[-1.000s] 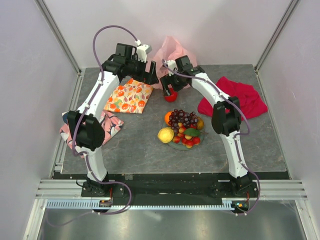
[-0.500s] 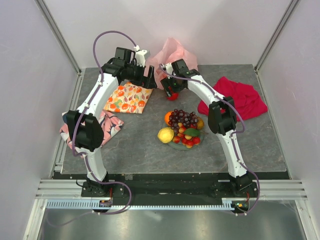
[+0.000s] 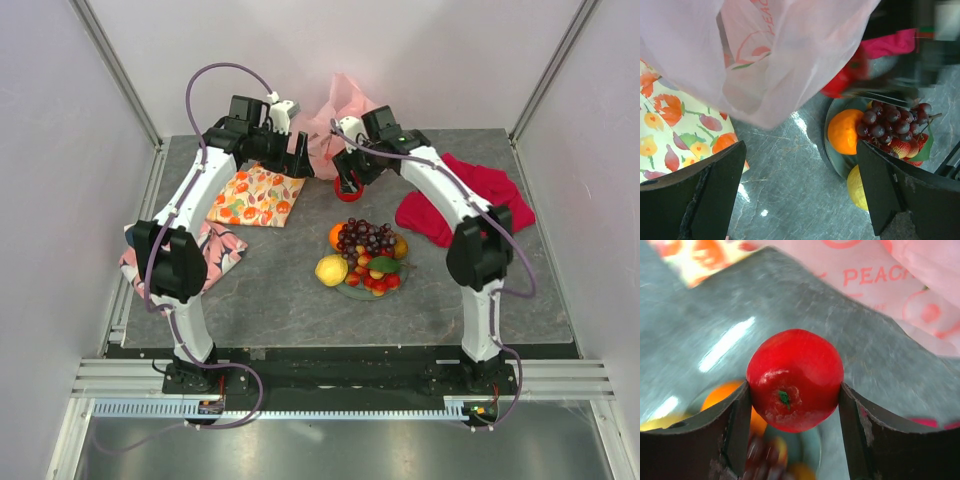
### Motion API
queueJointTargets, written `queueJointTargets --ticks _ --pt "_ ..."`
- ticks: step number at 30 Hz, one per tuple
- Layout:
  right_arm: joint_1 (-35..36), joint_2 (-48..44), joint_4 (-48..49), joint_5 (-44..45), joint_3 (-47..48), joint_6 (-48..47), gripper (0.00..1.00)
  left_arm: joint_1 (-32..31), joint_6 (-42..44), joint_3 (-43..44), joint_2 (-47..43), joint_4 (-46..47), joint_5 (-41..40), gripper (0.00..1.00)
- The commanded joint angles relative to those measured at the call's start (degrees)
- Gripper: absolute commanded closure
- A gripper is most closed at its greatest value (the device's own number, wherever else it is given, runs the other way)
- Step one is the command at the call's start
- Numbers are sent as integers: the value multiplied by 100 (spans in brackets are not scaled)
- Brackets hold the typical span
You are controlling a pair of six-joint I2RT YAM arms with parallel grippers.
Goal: Take the fake fruits out of the plastic bag
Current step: Pick up the fake fruit from the center of the board, then place the fake fruit on the plate.
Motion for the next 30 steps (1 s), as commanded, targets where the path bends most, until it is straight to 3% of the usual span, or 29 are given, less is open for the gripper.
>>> queueJointTargets --ticks 1,11,16,23,30 --pt "-47 -1301 -270 -706 -545 -436 46 41 -127 1 -183 177 161 3" --pt "59 -3024 -842 -1245 -2672 -1342 48 85 -189 -763 -595 212 469 4" --pt "58 -3201 -912 -1156 -2805 -1105 48 94 -452 -913 -832 326 522 4" --pt "269 -3315 -1149 -1165 -3042 -2060 49 102 -347 -1264 -1009 361 434 4" --pt "541 -3403 -974 -893 -3288 -2352 46 102 -400 -1247 -921 440 478 4"
